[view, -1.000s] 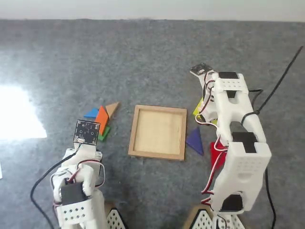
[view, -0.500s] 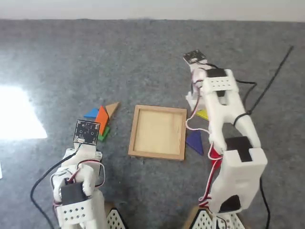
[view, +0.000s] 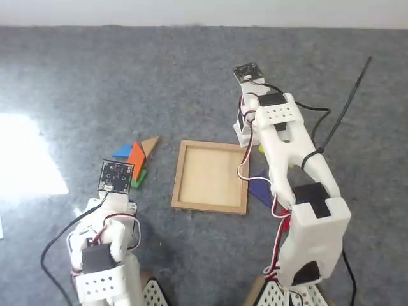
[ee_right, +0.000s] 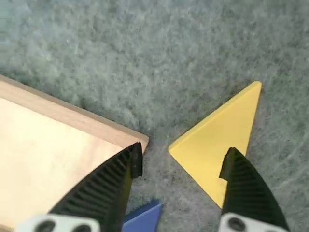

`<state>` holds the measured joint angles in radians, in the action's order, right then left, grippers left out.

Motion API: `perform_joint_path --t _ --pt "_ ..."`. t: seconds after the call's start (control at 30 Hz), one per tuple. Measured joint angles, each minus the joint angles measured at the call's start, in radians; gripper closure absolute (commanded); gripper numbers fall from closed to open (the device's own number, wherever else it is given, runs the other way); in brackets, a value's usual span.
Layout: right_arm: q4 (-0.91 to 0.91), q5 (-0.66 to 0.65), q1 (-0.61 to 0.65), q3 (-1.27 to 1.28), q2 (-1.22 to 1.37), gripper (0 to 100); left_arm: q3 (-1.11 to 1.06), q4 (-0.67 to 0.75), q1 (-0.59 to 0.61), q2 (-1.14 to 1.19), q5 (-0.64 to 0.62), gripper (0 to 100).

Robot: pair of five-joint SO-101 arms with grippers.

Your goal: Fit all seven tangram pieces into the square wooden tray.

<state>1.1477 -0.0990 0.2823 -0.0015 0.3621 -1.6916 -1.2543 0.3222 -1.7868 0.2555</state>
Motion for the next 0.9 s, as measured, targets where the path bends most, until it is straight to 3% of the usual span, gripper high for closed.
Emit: perform_joint_path --t 0.17,0.9 --pt "0.035 -0.003 -0.006 0.000 0.000 63.1 0.000 0.000 0.000 0.000 0.000 94" --pt "-0.031 -0.041 -0.078 -0.025 0.080 63.3 0.000 0.000 0.000 0.000 0.000 94"
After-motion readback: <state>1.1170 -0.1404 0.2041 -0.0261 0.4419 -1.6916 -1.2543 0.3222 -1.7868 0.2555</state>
